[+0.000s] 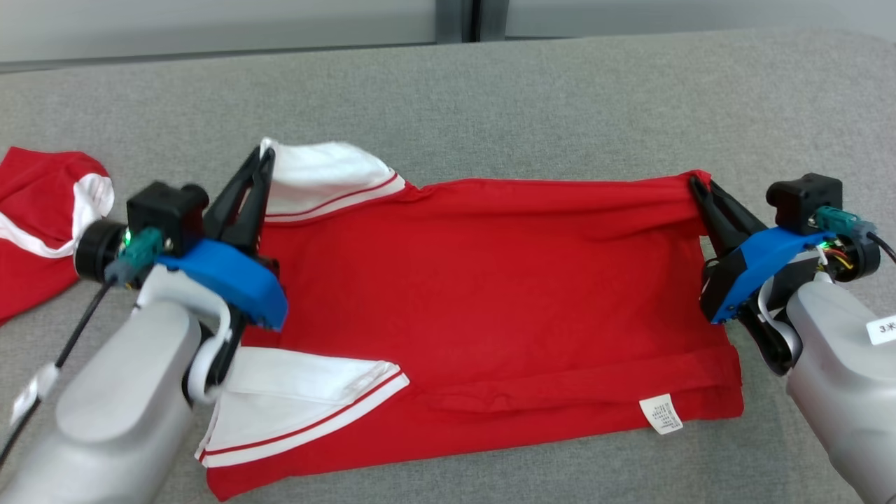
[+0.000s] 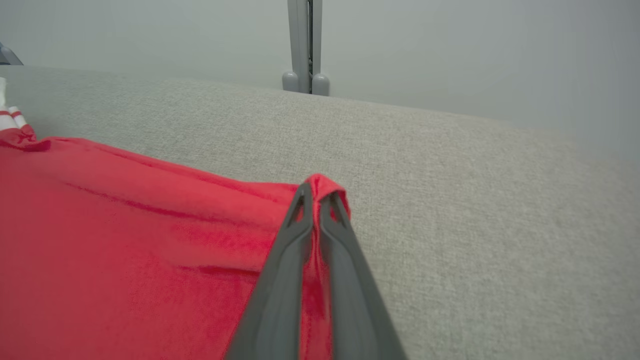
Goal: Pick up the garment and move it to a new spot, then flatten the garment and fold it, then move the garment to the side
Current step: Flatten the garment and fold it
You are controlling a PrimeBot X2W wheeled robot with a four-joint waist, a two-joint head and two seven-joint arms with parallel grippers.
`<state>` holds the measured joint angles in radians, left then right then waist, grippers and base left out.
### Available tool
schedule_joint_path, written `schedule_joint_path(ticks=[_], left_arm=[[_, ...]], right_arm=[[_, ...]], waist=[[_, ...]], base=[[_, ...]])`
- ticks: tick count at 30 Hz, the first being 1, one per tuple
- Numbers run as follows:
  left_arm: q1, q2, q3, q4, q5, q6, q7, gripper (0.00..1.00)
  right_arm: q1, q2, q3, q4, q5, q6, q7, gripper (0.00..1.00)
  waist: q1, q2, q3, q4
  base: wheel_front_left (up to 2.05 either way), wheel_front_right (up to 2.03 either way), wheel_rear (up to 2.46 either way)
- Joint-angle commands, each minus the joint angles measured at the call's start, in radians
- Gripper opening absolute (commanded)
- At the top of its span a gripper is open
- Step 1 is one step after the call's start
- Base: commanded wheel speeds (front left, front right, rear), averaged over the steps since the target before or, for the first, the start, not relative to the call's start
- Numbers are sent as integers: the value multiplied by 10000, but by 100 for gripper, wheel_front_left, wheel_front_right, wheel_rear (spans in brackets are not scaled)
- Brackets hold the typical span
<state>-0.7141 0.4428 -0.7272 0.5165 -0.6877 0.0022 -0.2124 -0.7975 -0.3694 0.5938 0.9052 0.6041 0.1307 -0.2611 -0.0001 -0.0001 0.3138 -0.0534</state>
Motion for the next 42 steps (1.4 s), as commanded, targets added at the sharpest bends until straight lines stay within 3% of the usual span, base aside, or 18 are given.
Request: schedule_joint_path(ticks=[1, 9, 13, 19, 24, 35, 36, 37, 38, 42], left_arm=[[311, 122, 69, -423, -69, 220, -21, 0], [2460, 1051, 278, -3739, -274, 1742, 326, 0], [3620, 1191, 438, -4993, -515, 2562, 250, 0], [4835, 1119, 535, -5589, -819, 3138, 40, 0], [5677, 1060, 647, -5721, -1098, 3359, -195, 0], [6479, 753, 887, -5507, -1257, 3280, -435, 0], [6503, 707, 907, -5493, -1231, 3266, -457, 20], [6533, 653, 922, -5468, -1210, 3243, -465, 100], [6565, 646, 933, -5427, -1150, 3225, -475, 100], [6596, 413, 1437, -5423, -663, 3230, -535, 100]], right_arm=[[217, -77, -161, -109, -105, 2, -48, 0], [1079, 14, -1267, -693, -976, 2, -48, 0], [1671, 162, -1980, -1069, -1434, 2, -48, 0], [2533, 395, -2749, -1610, -1780, 2, -47, 0], [3357, 559, -3453, -2184, -1950, 2, -48, 0], [4959, 939, -4354, -2964, -2103, 2, -50, 0], [5019, 946, -4379, -2980, -2103, 2, -50, 33], [5071, 951, -4445, -3007, -2101, 2, -50, 81], [5131, 946, -4489, -3039, -2126, 2, -50, 100], [5278, 922, -4712, -3273, -2184, 2, -50, 100]], waist=[[1, 1, -62, 13], [1, 1, -226, 180], [1, 1, -318, 257], [1, 1, -504, 324], [1, 1, -646, 408], [1, 1, -842, 471], [1, 1, -863, 468], [1, 1, -895, 463], [1, 1, -922, 451], [1, 1, -1055, 409]], base=[[0, 0, 0], [0, 0, 0], [0, 0, 0], [0, 0, 0], [0, 0, 0], [0, 0, 0], [0, 0, 0], [0, 0, 0], [0, 0, 0], [0, 0, 0]])
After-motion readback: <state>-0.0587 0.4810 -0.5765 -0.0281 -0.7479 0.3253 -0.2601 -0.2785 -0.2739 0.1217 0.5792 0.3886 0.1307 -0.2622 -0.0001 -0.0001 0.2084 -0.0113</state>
